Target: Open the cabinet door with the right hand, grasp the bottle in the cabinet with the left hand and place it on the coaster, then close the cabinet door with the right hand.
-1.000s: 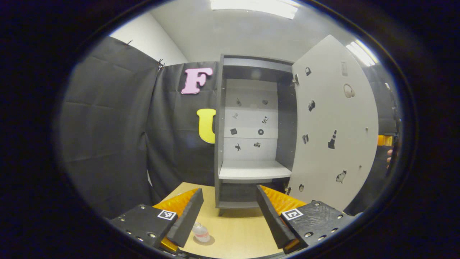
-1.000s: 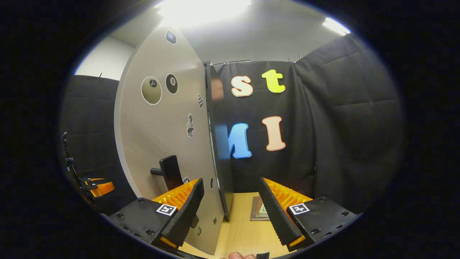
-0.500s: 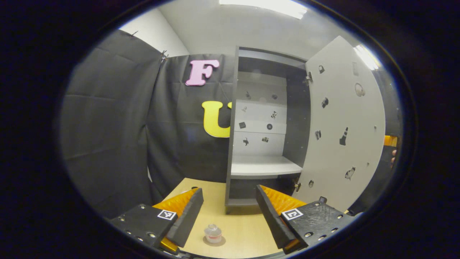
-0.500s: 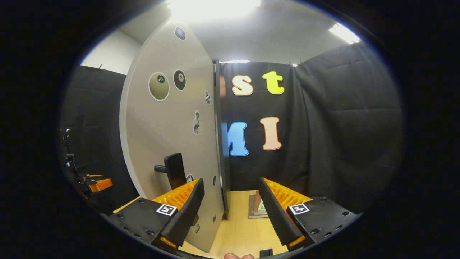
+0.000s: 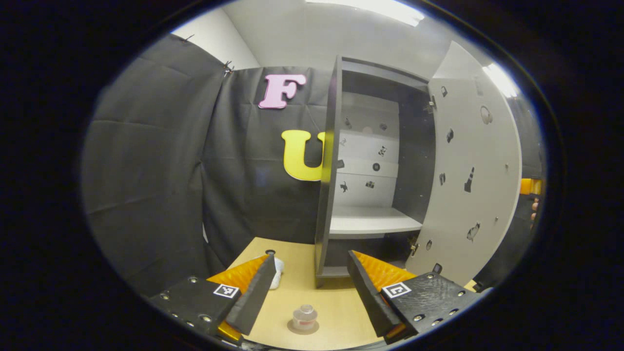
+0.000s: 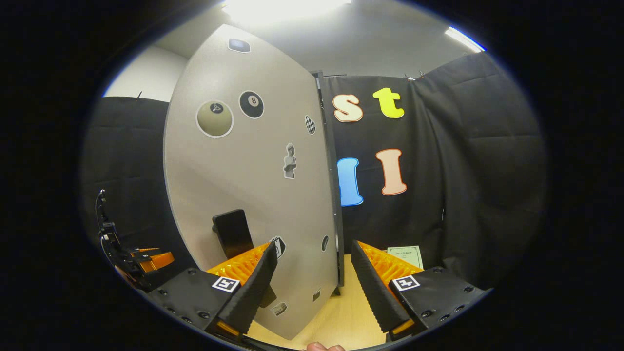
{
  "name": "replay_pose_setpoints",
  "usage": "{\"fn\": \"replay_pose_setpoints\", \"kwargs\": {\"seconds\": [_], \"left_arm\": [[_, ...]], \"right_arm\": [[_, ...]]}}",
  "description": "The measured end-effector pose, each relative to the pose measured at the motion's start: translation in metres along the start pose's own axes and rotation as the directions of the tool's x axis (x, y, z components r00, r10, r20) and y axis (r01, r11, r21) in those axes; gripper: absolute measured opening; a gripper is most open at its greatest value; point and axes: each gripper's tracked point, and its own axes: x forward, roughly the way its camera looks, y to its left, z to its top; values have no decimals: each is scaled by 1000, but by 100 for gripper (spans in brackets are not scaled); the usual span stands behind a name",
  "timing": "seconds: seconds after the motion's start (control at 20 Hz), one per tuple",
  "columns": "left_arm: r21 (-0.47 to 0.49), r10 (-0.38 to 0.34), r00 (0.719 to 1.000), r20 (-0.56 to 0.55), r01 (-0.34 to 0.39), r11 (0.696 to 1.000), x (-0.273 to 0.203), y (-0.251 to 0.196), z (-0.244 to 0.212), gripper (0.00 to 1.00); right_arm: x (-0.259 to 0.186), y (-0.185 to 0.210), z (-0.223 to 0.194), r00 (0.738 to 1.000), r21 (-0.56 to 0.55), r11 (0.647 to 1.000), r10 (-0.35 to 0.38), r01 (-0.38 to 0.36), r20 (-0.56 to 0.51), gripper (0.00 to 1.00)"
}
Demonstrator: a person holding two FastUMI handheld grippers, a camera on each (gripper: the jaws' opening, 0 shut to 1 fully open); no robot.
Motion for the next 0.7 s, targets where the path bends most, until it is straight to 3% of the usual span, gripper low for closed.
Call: {"fn": "replay_pose_setpoints", "kwargs": {"seconds": [0.4,0.55,0.7], "left_arm": [[8,19,1000,0,-19,1000,-5,38,-5,89],[24,29,1000,3,-29,999,-4,55,-5,92],[37,46,999,26,-47,998,-4,75,0,89]], "right_arm": [[13,28,0,999,-1,999,53,-53,2,98],[21,44,-2,996,5,996,91,-91,1,98],[25,63,-5,990,11,990,138,-138,-10,98]]}}
